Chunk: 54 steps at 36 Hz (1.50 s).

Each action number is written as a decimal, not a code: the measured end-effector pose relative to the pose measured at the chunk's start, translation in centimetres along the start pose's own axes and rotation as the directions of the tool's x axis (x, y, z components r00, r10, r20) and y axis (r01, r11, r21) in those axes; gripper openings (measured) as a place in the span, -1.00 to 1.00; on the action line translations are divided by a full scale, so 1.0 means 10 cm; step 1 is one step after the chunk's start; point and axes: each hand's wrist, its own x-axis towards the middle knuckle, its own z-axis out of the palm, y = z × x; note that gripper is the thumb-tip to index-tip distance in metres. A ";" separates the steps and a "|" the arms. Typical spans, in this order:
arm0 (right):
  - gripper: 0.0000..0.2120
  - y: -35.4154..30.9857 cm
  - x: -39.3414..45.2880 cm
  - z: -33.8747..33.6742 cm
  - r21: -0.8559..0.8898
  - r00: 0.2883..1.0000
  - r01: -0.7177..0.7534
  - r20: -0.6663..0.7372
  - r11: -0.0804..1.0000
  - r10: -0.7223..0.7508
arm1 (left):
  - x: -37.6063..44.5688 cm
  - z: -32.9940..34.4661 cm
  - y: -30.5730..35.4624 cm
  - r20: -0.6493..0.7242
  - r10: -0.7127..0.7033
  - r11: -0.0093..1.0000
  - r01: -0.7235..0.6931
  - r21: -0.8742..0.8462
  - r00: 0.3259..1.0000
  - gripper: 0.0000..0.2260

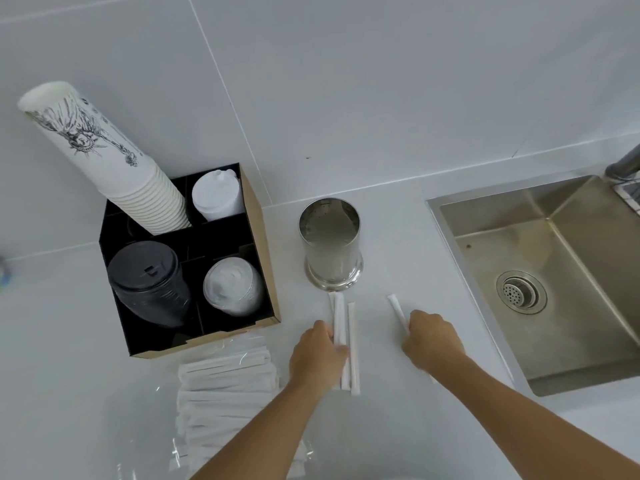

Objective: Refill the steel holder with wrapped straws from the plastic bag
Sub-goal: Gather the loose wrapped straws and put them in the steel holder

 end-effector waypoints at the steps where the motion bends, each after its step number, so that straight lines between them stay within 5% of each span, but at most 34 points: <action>1: -0.82 0.00 0.00 0.00 -0.006 1.000 0.003 0.005 1.000 -0.003 | 0.01 0.00 0.00 -0.001 -0.001 1.000 0.001 -0.013 1.000 -0.82; 8: -0.95 0.03 -0.03 -0.03 0.051 0.999 0.020 0.038 0.998 -0.022 | 0.03 -0.01 -0.06 -0.023 -0.026 0.997 0.025 -0.071 0.999 -0.92; 18: -0.89 -0.16 -0.09 0.06 0.459 0.989 0.036 0.113 0.888 -0.099 | 0.02 -0.05 -0.16 -0.004 -0.066 0.989 0.065 -0.134 0.998 -0.95; 24: -0.85 -0.32 -0.16 0.13 0.551 0.969 -0.005 0.208 0.835 -0.131 | 0.03 -0.09 -0.27 0.022 -0.087 0.983 0.089 -0.161 0.996 -0.91; 33: -0.83 -0.52 -0.14 0.19 0.503 0.964 -0.003 0.232 0.864 -0.131 | 0.04 -0.18 -0.35 0.059 -0.120 0.973 0.129 -0.190 0.991 -0.78; 45: -0.80 -0.78 -0.08 0.16 0.104 0.980 0.142 0.128 0.984 -0.155 | 0.01 -0.21 -0.31 0.017 -0.087 0.986 0.089 -0.143 0.996 -0.81; 49: -0.96 -0.83 -0.04 0.17 0.139 0.978 0.132 0.143 0.981 -0.152 | 0.02 -0.22 -0.30 -0.001 -0.102 0.986 0.101 -0.135 0.995 -0.79; 54: -0.86 -0.89 -0.04 0.24 0.341 0.978 0.073 0.158 0.937 -0.134 | 0.05 -0.21 -0.25 0.006 -0.085 0.977 0.084 -0.194 0.996 -0.79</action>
